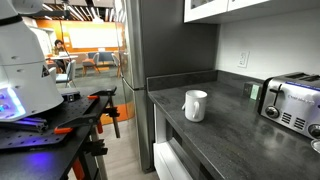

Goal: Put the red marker inside the white mug

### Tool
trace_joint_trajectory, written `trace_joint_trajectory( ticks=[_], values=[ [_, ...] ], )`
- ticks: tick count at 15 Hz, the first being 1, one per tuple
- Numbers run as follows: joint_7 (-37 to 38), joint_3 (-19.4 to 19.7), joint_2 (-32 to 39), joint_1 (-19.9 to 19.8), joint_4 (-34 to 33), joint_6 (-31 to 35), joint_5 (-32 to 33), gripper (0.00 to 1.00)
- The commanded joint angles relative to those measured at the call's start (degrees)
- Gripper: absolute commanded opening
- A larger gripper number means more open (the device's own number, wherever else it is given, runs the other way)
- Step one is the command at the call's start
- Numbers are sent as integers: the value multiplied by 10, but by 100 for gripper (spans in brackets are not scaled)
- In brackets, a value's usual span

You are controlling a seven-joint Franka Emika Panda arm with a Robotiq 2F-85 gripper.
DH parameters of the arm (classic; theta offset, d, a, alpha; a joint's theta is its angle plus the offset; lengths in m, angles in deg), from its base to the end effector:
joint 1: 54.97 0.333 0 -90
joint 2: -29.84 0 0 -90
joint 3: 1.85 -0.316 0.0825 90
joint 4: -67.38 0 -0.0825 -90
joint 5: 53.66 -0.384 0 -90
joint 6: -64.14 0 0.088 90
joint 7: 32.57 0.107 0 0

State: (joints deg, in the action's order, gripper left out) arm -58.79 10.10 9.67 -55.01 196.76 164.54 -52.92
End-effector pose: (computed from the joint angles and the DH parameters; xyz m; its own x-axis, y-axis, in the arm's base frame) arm 0.4192 -0.0960 0.4869 0.9552 0.2718 -0.1169 0.2576 -0.9583 -0.1236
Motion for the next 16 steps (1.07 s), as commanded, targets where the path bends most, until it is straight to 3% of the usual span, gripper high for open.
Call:
trace_joint_trajectory(
  ticks=[1, 5, 7, 10, 13, 14, 16],
  values=[
    [5, -45, 71, 23, -33, 85, -11, 100],
    [9, -102, 169, 49, -64, 236, -15, 100],
    [4, -126, 216, 58, -84, 273, -19, 100],
    [-27, -163, 279, 67, -112, 279, -11, 100],
    [-72, -191, 328, 64, -142, 245, -8, 100],
    [-37, -192, 311, 63, -114, 279, -10, 100],
    [-51, -197, 329, 62, -128, 274, -9, 100]
  ],
)
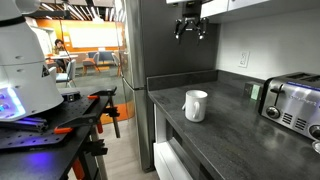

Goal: Put the red marker inside the white mug

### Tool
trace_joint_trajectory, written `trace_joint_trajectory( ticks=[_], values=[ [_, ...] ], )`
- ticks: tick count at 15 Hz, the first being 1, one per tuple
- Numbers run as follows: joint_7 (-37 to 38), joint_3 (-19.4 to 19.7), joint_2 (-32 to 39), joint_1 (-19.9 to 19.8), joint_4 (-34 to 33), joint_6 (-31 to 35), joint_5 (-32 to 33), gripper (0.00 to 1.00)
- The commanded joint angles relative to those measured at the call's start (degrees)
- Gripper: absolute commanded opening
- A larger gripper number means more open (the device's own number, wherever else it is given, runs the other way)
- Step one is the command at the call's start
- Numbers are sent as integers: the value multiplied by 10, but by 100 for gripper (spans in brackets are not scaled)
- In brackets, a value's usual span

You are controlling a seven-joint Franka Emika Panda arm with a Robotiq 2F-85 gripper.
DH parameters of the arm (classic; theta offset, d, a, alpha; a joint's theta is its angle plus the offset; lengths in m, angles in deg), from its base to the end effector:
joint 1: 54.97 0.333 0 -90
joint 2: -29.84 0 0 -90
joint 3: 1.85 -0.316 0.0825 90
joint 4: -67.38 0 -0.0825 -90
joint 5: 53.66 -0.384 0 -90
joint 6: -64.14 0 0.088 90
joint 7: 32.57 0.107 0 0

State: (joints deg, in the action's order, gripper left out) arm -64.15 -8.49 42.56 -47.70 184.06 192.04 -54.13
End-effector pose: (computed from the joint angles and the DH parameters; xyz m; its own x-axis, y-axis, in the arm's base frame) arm 0.5675 0.1391 0.3347 0.7064 0.7078 -0.0045 0.7071 -0.7059 -0.0401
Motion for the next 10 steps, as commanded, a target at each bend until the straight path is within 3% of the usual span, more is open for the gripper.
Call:
trace_joint_trajectory(
  ticks=[1, 7, 10],
  values=[
    [-2, -11, 2, -12, -4, -4, 3, 100],
    [-6, -12, 1, -14, -8, -9, 3, 100],
    [-11, -11, 16, -11, 23, 100, 29, 100]
  ],
)
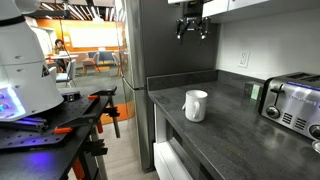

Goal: Put the red marker inside the white mug

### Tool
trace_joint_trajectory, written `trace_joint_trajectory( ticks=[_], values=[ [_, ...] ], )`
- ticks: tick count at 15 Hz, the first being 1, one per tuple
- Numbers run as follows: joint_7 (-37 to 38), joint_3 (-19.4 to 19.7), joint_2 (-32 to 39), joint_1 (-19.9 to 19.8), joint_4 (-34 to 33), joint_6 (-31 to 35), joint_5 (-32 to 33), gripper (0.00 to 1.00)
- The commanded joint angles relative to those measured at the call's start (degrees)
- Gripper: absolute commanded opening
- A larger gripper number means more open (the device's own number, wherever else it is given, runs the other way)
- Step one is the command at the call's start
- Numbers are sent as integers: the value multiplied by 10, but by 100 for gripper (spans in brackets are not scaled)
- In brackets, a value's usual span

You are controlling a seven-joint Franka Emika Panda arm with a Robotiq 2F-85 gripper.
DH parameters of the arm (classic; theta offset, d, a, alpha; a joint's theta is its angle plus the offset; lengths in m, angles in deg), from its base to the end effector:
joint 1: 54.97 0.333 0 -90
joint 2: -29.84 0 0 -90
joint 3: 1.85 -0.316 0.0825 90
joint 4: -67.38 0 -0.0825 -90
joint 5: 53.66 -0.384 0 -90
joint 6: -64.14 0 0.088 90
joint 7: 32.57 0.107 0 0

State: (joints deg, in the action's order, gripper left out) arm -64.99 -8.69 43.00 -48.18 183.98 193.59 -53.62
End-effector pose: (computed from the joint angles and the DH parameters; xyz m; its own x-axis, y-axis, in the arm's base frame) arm 0.5715 0.1367 0.3332 0.6960 0.7180 0.0110 0.7180 -0.6956 -0.0245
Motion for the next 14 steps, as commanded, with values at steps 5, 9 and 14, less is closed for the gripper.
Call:
trace_joint_trajectory(
  ticks=[5, 9, 14],
  values=[
    [-7, -23, 108, 0, 16, 203, 102, 100],
    [-8, -46, 193, 0, -35, 228, 123, 100],
    [-12, -57, 286, -1, -124, 209, 132, 100]
  ],
)
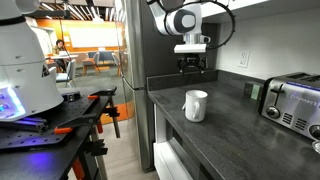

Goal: Put the red marker inside the white mug

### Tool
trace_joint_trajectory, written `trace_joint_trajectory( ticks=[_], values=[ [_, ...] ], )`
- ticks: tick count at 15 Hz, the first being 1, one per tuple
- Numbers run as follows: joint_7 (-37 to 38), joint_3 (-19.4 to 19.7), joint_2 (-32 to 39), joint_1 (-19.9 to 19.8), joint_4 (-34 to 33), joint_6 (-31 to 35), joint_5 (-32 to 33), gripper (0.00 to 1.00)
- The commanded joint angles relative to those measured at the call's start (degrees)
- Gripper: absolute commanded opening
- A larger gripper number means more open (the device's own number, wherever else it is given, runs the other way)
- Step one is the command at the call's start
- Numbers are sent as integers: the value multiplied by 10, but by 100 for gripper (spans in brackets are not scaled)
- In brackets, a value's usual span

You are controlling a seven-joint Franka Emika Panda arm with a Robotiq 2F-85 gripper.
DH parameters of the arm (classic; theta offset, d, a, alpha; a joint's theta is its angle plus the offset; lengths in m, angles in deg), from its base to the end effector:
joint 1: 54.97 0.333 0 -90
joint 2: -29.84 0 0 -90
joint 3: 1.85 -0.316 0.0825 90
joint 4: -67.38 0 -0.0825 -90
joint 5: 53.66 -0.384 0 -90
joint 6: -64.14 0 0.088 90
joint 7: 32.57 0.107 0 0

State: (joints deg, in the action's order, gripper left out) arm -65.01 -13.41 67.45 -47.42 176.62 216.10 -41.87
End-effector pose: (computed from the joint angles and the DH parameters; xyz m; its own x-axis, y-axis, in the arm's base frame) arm 0.6011 0.2084 0.1658 0.5111 0.8541 0.0966 0.8543 -0.5172 0.0529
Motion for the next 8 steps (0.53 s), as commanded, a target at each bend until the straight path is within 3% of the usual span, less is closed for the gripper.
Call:
trace_joint_trajectory(
  ticks=[1, 8],
  values=[
    [-16, -10, 57, -7, -66, -20, 20, 100],
    [-25, -19, 168, 14, -171, -54, 37, 100]
  ],
)
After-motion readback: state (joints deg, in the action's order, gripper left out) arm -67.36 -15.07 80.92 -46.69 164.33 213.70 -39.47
